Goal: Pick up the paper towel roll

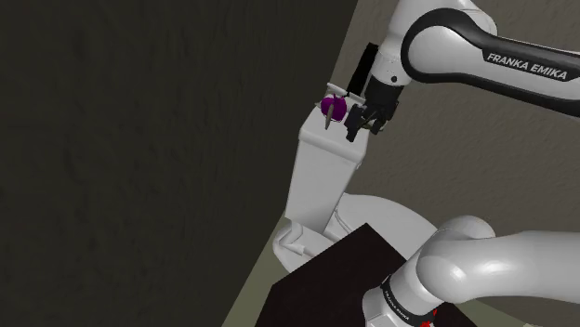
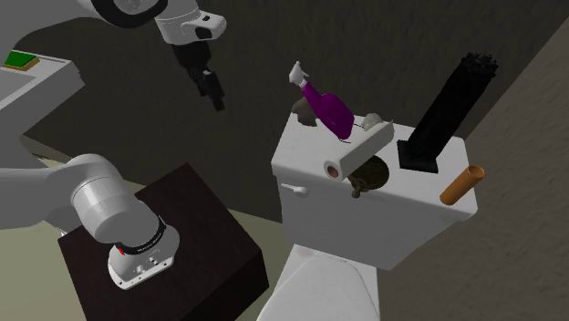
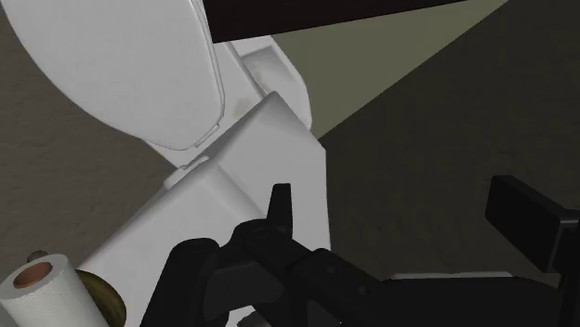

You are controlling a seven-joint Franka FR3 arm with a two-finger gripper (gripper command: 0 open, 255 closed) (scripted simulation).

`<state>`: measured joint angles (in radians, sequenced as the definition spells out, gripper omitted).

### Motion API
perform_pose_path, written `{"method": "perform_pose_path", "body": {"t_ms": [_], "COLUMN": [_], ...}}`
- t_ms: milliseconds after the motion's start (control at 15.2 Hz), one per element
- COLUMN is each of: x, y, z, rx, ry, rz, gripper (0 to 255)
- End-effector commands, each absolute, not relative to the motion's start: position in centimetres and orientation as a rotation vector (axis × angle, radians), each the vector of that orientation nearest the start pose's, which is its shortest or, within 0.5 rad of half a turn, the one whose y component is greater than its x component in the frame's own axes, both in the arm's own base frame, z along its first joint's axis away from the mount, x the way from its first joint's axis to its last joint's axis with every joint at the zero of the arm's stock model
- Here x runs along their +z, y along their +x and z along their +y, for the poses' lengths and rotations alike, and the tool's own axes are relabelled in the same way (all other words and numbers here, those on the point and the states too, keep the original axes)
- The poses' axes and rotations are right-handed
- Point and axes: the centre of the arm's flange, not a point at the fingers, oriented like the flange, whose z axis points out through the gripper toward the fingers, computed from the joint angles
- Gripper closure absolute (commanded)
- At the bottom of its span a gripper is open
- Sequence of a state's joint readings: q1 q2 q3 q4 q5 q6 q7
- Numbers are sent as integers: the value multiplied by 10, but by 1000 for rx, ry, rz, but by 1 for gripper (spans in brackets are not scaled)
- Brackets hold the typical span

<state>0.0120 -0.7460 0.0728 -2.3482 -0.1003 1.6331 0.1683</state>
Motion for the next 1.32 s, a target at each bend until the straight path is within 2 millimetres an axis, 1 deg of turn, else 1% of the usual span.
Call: {"method": "perform_pose_path", "body": {"t_ms": [0, 1254], "x": [588, 584], "y": [323, 470], "z": [24, -179], "rx": [-77, 22], "ry": [-3282, -3334], "rz": [160, 72], "gripper": [0, 0]}}
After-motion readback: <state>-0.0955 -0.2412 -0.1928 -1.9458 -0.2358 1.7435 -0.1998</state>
